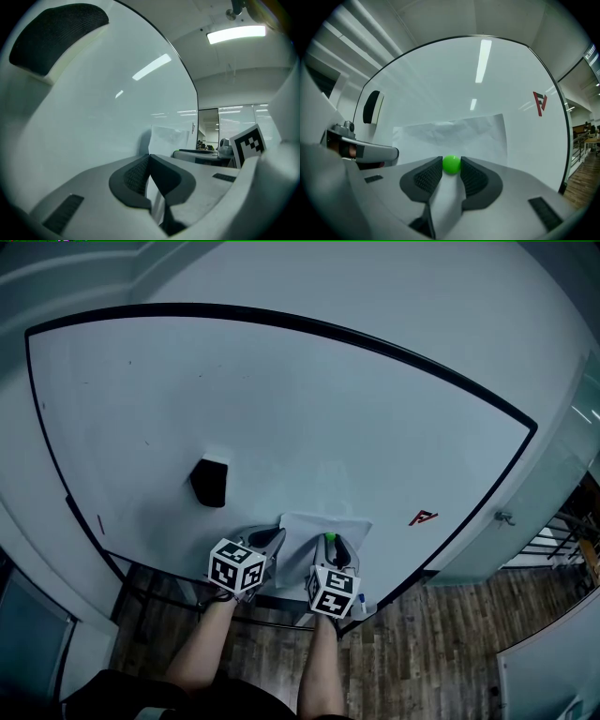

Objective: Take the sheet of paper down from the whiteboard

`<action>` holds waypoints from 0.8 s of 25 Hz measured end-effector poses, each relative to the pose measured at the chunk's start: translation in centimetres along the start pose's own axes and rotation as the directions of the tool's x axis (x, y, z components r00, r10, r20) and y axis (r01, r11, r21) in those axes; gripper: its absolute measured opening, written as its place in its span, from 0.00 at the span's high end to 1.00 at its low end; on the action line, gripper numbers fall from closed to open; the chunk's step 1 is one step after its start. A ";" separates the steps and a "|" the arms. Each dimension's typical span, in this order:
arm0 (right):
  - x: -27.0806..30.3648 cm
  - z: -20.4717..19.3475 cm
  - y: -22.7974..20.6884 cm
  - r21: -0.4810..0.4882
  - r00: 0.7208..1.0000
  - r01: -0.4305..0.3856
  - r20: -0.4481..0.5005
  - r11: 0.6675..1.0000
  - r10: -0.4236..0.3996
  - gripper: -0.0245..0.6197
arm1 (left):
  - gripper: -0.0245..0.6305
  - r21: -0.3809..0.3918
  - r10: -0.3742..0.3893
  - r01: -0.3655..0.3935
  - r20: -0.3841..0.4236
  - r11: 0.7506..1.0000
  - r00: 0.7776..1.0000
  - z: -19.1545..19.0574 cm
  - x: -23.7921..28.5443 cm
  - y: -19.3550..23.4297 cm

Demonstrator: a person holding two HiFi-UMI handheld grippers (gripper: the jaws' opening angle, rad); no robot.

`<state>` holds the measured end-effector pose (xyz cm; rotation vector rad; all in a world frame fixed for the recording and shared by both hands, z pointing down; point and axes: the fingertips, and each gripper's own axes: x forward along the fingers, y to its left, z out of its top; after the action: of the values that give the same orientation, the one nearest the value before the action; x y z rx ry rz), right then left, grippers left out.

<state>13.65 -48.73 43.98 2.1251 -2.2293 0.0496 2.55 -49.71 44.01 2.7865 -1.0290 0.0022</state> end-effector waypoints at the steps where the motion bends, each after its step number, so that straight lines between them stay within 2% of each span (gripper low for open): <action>1: 0.0 0.0 0.1 -0.002 1.000 -0.002 0.000 1.000 0.002 0.76 | 0.93 -0.002 0.002 -0.002 0.000 1.000 1.000 -0.1 0.0 0.0; 20: 0.0 -0.5 -0.1 -0.007 1.000 -0.018 -0.012 1.000 0.017 0.76 | 0.93 -0.014 0.077 -0.077 0.006 0.997 0.997 -0.3 -1.1 1.4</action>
<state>13.79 -48.66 44.50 2.0960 -2.2381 0.0545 0.85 -49.97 44.50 2.7345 -1.1325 -0.0051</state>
